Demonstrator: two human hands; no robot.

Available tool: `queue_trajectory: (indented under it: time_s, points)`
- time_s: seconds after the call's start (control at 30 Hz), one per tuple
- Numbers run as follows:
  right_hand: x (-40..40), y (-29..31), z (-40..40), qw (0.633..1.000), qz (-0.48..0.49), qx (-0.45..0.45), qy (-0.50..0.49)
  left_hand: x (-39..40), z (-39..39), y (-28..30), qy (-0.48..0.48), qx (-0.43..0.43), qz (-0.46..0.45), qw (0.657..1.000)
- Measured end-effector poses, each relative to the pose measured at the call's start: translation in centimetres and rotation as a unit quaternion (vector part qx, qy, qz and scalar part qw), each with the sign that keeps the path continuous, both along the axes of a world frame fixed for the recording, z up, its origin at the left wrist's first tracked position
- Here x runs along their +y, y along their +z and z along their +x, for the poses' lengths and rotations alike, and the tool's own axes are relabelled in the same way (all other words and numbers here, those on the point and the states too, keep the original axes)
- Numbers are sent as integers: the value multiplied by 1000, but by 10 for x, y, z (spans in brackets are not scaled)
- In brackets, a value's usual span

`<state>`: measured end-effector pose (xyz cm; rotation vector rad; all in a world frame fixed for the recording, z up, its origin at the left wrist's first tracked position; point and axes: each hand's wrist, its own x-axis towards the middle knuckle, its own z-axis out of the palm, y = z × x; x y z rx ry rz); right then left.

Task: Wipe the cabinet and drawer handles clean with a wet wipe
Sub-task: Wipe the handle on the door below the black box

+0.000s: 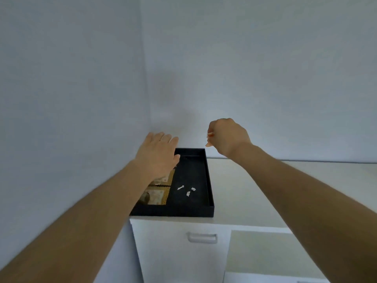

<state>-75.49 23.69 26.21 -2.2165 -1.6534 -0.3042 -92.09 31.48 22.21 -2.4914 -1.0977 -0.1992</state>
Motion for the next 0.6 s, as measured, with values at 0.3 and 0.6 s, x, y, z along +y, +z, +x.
queue_trajectory:
  time_s: [0.3,0.6]
  points:
    - [5,25,-1,972,43,-45,229,-69,-18,30,224,16,29,974]
    - [-82,24,-87,857,72,-63,507,-231,-63,31,472,37,-1,881]
